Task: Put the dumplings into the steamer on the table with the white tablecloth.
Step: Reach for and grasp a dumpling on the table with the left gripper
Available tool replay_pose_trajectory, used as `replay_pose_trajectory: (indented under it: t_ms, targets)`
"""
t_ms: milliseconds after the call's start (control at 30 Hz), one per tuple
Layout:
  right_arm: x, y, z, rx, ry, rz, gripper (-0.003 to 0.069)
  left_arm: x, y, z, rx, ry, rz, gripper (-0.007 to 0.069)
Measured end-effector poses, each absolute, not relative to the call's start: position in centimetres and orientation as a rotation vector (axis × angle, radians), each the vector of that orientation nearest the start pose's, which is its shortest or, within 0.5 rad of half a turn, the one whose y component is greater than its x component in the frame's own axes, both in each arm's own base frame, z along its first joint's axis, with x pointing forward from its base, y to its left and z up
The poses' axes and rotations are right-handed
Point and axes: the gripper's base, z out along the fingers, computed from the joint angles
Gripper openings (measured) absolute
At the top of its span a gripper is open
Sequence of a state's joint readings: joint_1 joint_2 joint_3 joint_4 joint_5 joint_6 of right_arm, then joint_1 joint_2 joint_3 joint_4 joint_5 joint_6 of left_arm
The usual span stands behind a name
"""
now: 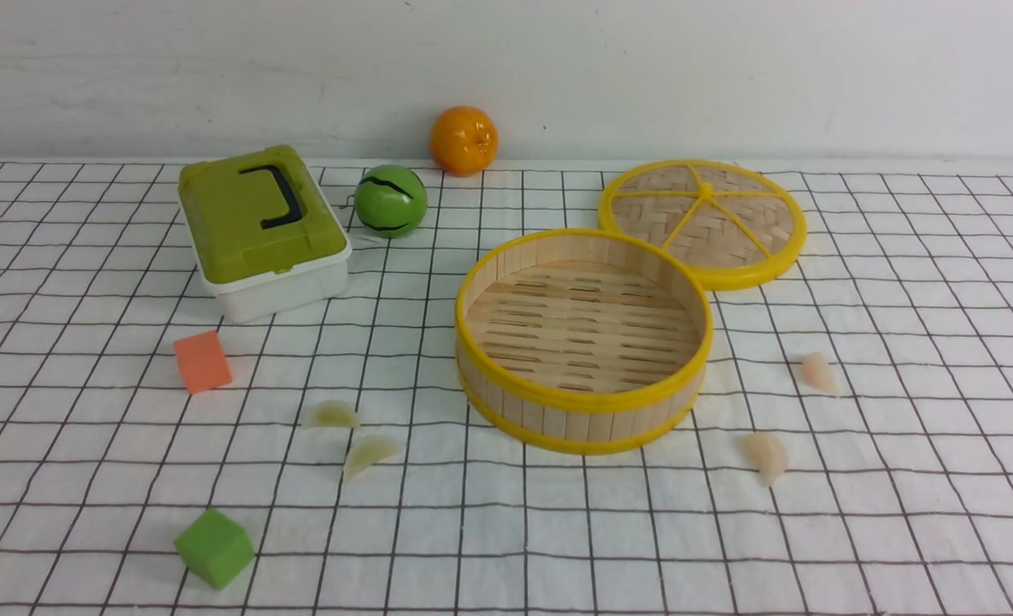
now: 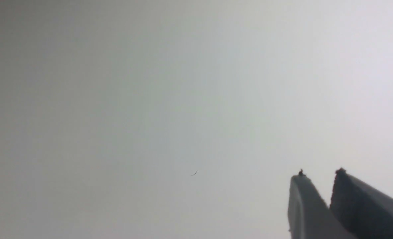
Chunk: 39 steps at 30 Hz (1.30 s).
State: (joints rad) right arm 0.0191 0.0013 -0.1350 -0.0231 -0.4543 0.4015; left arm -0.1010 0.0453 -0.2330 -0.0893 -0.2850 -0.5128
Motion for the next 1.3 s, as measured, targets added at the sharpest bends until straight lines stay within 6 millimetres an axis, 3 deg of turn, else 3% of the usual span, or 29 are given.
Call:
replay_pose_trajectory:
  t_ms: [33, 67, 100, 200, 267, 400, 467, 500, 533, 600, 667, 700, 900, 1033, 1167, 1233, 1300]
  targets:
    - [2.8, 0.2, 29.8, 0.148, 0.882, 0.374, 0.0074, 3.2, -0.1, 31.5, -0.272, 1.0, -0.62, 0.0065]
    - [2.8, 0.2, 31.8, 0.126, 0.944, 0.321, 0.0004, 3.8, -0.4, 33.8, -0.228, 1.086, -0.549, -0.0009]
    - [2.6, 0.2, 32.1, 0.119, 0.933, 0.315, 0.0, 3.9, -0.4, 34.1, -0.225, 1.096, -0.541, -0.0009]
    - [3.9, 0.1, 34.4, 0.065, 1.161, 0.148, -0.0014, 6.5, -0.7, 36.7, -0.172, 1.268, -0.409, -0.0013]
    - [5.7, 0.0, 34.4, 0.034, 1.375, 0.045, -0.0008, 9.2, -0.9, 36.8, -0.175, 1.397, -0.366, -0.0013]
    - [9.0, -0.4, 30.9, 0.033, 1.836, -0.033, -0.0005, 14.9, -1.4, 34.1, -0.3, 1.808, -0.343, -0.0013]
    - [9.4, -0.3, 30.0, 0.047, 1.933, -0.024, -0.0004, 16.0, -1.8, 33.2, -0.318, 1.924, -0.338, -0.0013]
    - [9.9, -0.1, 28.8, 0.084, 2.066, 0.024, -0.0004, 17.7, -2.7, 31.5, -0.308, 2.135, -0.324, -0.0013]
    - [10.0, -0.1, 28.6, 0.089, 2.086, 0.031, -0.0004, 17.9, -2.8, 31.4, -0.304, 2.157, -0.322, -0.0013]
    - [10.5, 0.6, 27.2, 0.105, 2.258, 0.128, -0.0004, 20.2, -5.0, 29.1, -0.183, 2.422, -0.324, -0.0013]
    - [10.7, 0.9, 26.7, 0.078, 2.313, 0.154, -0.0004, 21.0, -5.9, 28.4, -0.125, 2.491, -0.333, -0.0013]
    - [11.0, 1.4, 26.1, -0.005, 2.391, 0.199, -0.0004, 22.2, -7.3, 27.5, -0.017, 2.577, -0.347, -0.0013]
    - [11.6, 2.8, 25.1, -0.21, 2.381, 0.339, -0.0004, 27.2, -12.3, 25.7, 0.267, 2.689, -0.326, -0.0008]
    - [11.7, 3.1, 24.6, -0.261, 2.332, 0.357, -0.0003, 29.9, -14.1, 24.9, 0.392, 2.693, -0.239, 0.0051]
    - [11.7, 3.4, 24.4, -0.292, 2.3, 0.379, -0.0002, 32.6, -15.1, 23.5, 0.513, 2.684, -0.133, 0.021]
    - [11.8, 3.5, 24.5, -0.298, 2.287, 0.392, -0.0001, 33.9, -15.3, 22.1, 0.603, 2.668, -0.056, 0.0327]
    - [11.8, 3.5, 24.5, -0.293, 2.277, 0.393, -0.0001, 34.8, -15.5, 20.9, 0.654, 2.649, -0.015, 0.0385]
